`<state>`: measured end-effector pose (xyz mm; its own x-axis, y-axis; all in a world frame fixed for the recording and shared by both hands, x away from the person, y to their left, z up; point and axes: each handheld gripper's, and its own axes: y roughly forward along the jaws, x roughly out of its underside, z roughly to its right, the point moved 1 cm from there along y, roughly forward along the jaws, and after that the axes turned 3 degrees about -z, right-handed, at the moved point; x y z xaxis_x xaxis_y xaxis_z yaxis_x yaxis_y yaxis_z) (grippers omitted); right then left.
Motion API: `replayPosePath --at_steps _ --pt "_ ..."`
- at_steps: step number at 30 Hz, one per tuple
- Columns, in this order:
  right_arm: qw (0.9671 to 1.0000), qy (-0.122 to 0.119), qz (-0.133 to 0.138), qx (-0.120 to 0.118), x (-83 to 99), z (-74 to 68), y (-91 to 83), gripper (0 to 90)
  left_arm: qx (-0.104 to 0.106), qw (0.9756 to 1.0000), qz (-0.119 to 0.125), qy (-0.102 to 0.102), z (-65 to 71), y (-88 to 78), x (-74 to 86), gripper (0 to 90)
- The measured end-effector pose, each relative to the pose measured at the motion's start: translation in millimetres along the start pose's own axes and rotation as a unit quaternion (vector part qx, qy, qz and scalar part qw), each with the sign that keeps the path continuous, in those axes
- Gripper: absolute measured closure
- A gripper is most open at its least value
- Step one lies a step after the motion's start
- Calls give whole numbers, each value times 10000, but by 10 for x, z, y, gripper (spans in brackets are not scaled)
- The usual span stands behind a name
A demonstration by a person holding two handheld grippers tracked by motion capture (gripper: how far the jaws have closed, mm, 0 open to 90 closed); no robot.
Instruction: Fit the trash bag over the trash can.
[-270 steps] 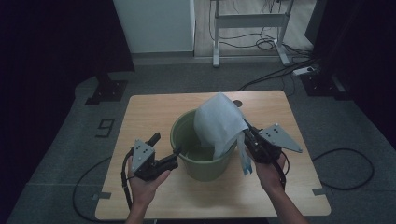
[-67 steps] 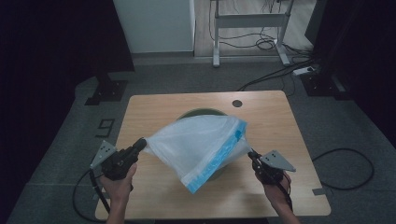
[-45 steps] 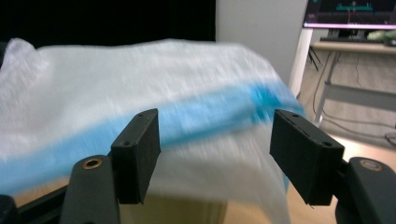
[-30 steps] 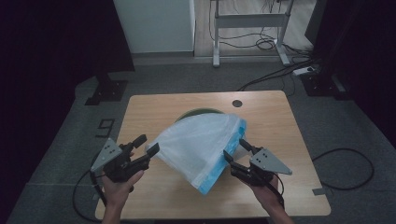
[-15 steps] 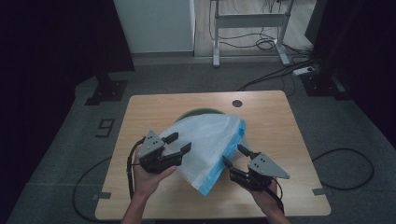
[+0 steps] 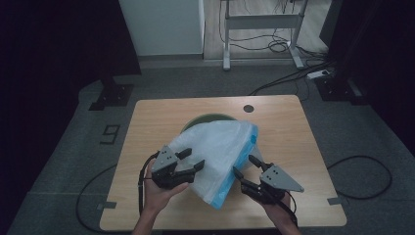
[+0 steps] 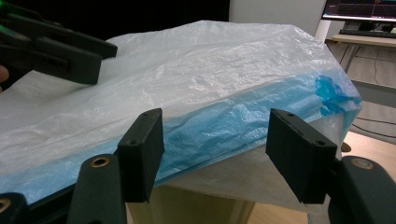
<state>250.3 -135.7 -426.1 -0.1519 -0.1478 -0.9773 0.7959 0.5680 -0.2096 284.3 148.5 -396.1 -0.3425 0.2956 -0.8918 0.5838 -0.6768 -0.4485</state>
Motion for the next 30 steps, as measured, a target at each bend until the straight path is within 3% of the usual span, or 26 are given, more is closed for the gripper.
replayPosePath --at_steps 8,16,18,20,25,30 --pt "10000 72 5 25 32 19 -21 364 165 9999 2 26 -16 12 35 594" --pt "9999 117 34 51 44 35 -50 366 -55 9996 132 251 34 16 48 835" --pt "9999 129 56 60 41 44 -63 365 -19 9994 303 174 27 -1 50 868" --pt "9999 137 75 63 38 53 -77 366 126 9981 590 -75 -12 -43 48 883" --pt "9998 158 78 77 36 83 -97 365 237 9924 1070 -559 -127 -183 39 897" --pt "9998 165 63 82 13 123 -80 364 305 9862 1424 -782 -194 -349 12 899"
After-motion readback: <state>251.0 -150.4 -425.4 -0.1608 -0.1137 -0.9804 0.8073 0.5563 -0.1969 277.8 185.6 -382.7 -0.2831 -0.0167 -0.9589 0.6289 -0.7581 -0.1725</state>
